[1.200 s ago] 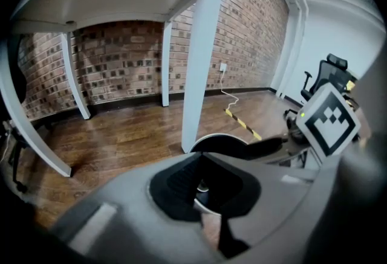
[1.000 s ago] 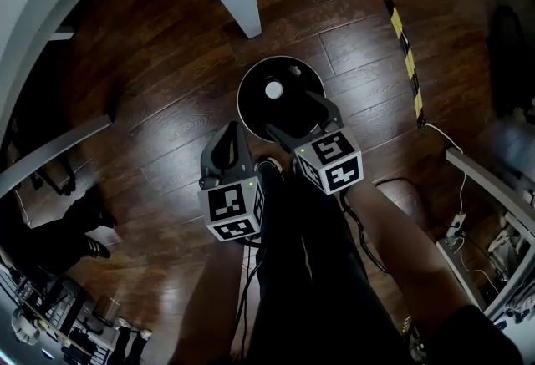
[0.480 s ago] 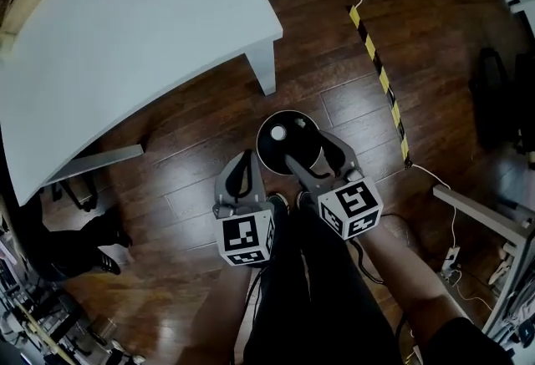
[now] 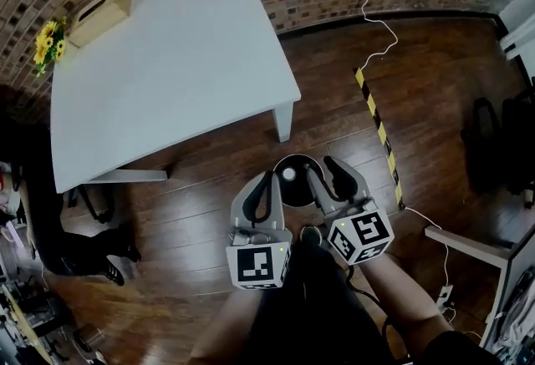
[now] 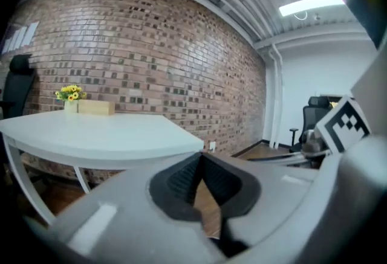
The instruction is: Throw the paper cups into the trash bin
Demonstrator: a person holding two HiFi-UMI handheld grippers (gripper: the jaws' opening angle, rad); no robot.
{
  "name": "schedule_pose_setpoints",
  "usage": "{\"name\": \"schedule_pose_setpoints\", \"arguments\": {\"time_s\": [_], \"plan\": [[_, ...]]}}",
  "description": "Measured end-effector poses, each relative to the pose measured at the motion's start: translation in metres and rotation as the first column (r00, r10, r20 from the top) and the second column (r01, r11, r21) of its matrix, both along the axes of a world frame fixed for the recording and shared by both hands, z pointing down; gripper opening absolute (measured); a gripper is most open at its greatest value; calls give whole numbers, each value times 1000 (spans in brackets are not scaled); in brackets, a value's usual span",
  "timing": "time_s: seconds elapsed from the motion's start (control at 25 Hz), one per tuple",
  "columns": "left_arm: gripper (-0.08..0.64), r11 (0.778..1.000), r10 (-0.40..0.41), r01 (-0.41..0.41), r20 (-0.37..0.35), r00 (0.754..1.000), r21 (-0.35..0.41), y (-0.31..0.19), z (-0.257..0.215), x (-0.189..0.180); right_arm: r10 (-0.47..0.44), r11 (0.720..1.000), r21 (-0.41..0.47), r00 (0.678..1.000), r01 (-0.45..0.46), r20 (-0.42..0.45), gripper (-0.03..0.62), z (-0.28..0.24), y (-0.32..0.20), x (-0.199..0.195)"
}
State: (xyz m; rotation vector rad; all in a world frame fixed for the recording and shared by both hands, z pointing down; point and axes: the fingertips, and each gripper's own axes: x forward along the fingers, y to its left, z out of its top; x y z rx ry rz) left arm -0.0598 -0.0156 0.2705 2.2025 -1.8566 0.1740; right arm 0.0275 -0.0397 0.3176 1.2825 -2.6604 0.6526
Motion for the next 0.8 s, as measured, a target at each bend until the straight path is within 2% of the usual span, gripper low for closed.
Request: {"name": "schedule_pose_setpoints", "arguments": {"time_s": [0.2, 0.36, 0.48, 0.6, 0.8], "plan": [[5, 998, 1, -4, 40, 999, 64, -1, -47, -5, 28, 998, 51, 1000, -28, 0, 124, -41, -7, 3], [5, 992, -58, 54, 27, 998, 118, 0, -76, -18, 46, 997, 56, 999, -47, 13, 121, -69, -9, 5], [5, 987, -97, 92, 27, 995, 128, 4, -104, -30, 43, 994, 104, 999, -44, 13, 87, -99, -10, 2], [5, 982, -101, 89, 64, 993, 165, 12, -126, -37, 45, 988, 144, 999, -47, 20, 41, -129, -10, -2], [5, 970, -107, 92, 59, 992, 226, 30, -169, -42, 34, 985, 169, 998, -44, 58, 17, -165, 0, -16]]}}
